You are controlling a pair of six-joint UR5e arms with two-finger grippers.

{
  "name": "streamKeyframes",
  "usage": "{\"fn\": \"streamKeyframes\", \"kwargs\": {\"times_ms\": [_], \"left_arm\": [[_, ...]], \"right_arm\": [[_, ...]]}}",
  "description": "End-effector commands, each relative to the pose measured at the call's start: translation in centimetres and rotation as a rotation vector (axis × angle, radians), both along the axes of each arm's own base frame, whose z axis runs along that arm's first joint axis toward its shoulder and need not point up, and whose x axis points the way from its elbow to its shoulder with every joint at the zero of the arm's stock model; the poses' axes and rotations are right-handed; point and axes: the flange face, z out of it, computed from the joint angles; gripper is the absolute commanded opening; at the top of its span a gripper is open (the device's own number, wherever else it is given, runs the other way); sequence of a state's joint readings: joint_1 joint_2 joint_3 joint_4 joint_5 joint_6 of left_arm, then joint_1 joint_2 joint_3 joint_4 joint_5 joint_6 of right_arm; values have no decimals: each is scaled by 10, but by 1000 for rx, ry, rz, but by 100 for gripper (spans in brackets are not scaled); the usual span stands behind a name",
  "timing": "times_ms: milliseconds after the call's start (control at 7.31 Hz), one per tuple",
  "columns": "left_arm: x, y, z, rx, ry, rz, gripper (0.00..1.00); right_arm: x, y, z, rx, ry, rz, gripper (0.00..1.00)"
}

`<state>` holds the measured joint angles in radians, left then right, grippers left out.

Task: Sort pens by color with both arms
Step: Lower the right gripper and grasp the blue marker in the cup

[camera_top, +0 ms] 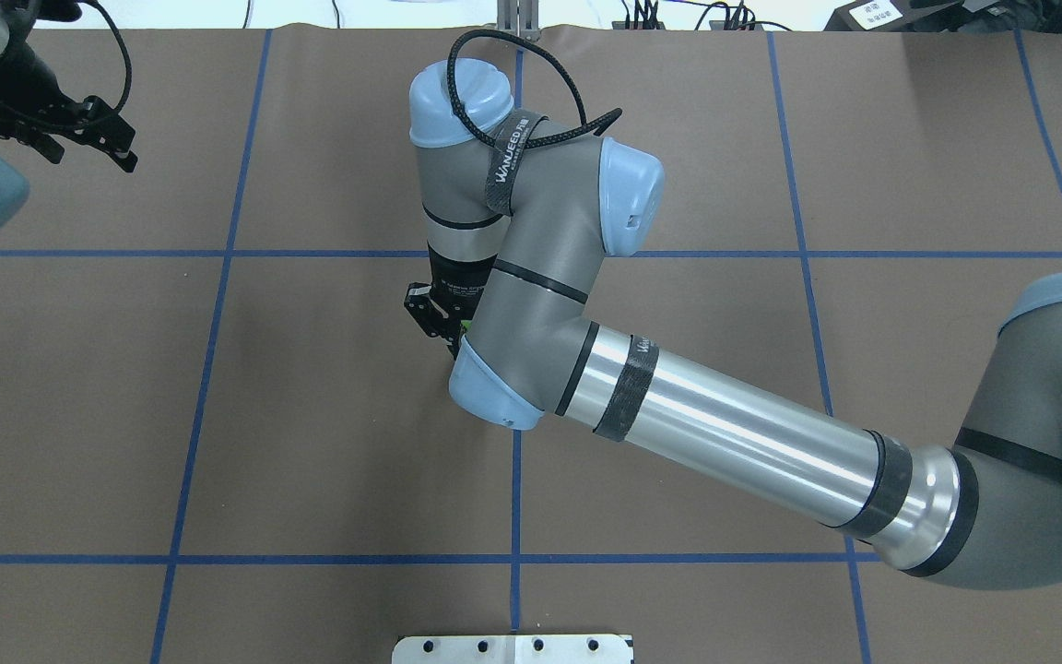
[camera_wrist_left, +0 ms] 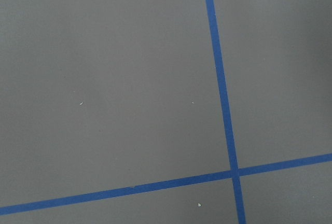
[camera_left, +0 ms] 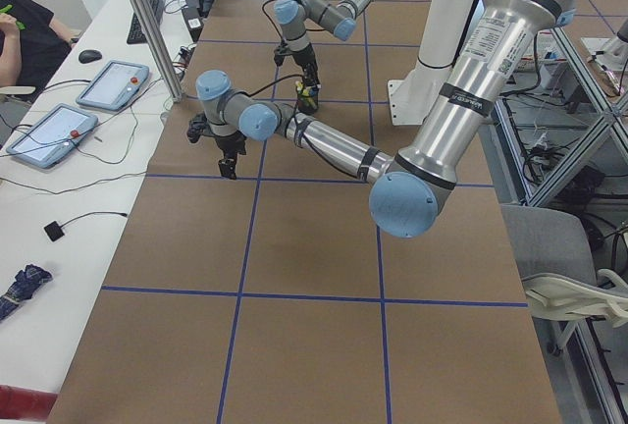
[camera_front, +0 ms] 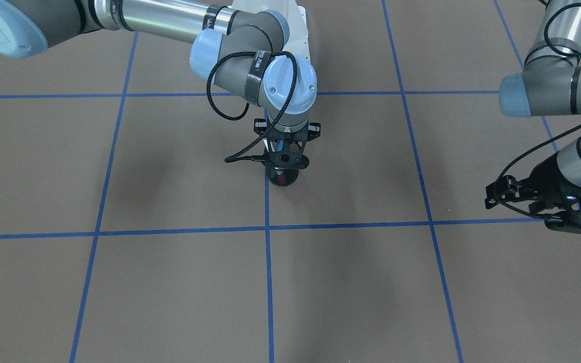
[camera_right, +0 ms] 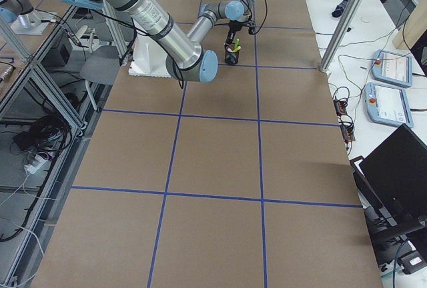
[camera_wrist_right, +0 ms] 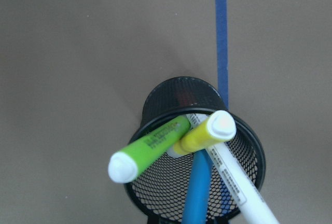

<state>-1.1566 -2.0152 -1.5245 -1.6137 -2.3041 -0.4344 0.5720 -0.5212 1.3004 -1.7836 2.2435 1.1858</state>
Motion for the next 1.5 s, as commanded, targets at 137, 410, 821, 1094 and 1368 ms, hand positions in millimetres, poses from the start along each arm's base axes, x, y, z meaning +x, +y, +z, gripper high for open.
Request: {"fn": "streamKeyframes", "kwargs": {"times_ms": [137, 410, 821, 1094, 1368], "left_arm": [[0, 0, -1, 3, 1, 1, 99], [0, 0, -1, 5, 1, 2, 99], [0, 0, -1, 5, 1, 2, 99], [0, 0, -1, 5, 1, 2, 99], [0, 0, -2, 6, 1, 2, 99]], "right_arm": [[-4, 4, 2, 1, -1, -7, 45], [-3, 5, 3, 2, 0, -6, 13], [8, 4, -5, 13, -23, -1, 0], [42, -4, -27, -18, -78, 3, 0], [80, 11, -56, -16, -82, 15, 0]]}}
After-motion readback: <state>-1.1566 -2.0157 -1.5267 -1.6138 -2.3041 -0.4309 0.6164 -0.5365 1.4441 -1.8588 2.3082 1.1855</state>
